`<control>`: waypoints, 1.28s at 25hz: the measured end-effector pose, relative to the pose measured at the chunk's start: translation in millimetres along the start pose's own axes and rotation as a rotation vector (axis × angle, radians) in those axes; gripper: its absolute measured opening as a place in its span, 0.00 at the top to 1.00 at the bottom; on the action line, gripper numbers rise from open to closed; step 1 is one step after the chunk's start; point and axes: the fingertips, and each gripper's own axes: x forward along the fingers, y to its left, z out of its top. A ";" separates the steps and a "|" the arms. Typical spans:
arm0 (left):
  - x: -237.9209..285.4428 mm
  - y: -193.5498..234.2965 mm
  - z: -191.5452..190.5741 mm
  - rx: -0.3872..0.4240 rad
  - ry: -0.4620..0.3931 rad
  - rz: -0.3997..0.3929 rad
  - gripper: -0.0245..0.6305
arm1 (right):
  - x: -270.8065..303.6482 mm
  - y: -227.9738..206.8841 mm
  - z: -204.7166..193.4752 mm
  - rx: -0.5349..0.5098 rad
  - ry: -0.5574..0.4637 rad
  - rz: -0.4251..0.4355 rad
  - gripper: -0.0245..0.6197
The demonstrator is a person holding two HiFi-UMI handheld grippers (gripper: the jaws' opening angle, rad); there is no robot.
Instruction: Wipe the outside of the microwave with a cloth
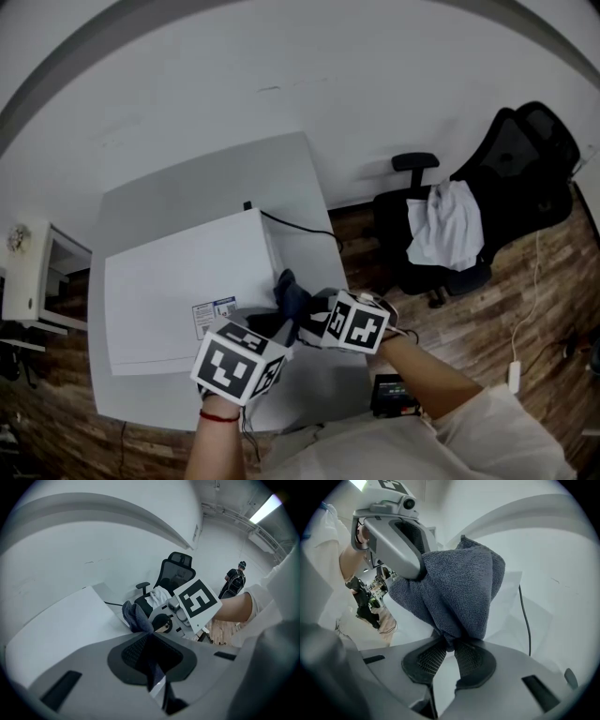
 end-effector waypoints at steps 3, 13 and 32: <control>-6.8 -3.8 -6.9 -0.007 -0.005 -0.026 0.93 | -6.3 12.7 -2.2 -0.009 0.013 0.048 0.85; -63.2 33.4 -23.7 -0.103 -0.127 0.035 0.93 | -76.7 8.0 67.0 -0.064 -0.156 0.021 0.85; -75.4 122.8 -77.3 -0.129 -0.082 0.303 0.92 | -15.7 19.0 135.0 -0.110 -0.176 0.042 0.83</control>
